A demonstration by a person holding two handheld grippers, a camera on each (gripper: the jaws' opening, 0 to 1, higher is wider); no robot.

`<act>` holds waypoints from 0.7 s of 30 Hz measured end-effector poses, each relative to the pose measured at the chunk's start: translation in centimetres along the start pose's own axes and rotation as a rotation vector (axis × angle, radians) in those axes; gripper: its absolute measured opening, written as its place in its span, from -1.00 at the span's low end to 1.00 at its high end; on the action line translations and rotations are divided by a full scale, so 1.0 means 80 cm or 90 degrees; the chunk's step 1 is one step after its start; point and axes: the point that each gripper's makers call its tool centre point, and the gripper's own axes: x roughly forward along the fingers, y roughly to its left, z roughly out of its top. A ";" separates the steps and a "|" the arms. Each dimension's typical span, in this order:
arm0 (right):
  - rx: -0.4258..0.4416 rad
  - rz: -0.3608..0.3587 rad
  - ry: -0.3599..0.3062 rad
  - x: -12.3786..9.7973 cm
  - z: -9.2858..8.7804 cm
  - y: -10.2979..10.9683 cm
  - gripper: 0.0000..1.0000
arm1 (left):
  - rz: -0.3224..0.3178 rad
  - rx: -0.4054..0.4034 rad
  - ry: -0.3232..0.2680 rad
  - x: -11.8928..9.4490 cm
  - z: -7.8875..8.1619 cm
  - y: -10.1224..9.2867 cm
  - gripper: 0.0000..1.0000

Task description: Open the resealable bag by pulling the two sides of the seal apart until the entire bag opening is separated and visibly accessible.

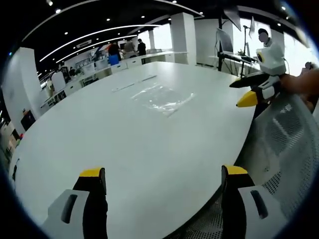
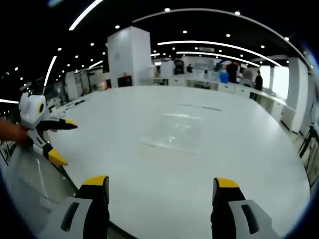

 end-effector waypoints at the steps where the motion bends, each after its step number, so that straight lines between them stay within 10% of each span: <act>1: 0.000 0.000 0.001 0.000 0.000 0.000 0.69 | 0.000 0.001 0.001 0.000 0.000 0.000 0.90; 21: 0.001 -0.001 0.007 0.000 -0.003 -0.001 0.68 | 0.002 -0.004 -0.002 0.000 0.001 0.002 0.89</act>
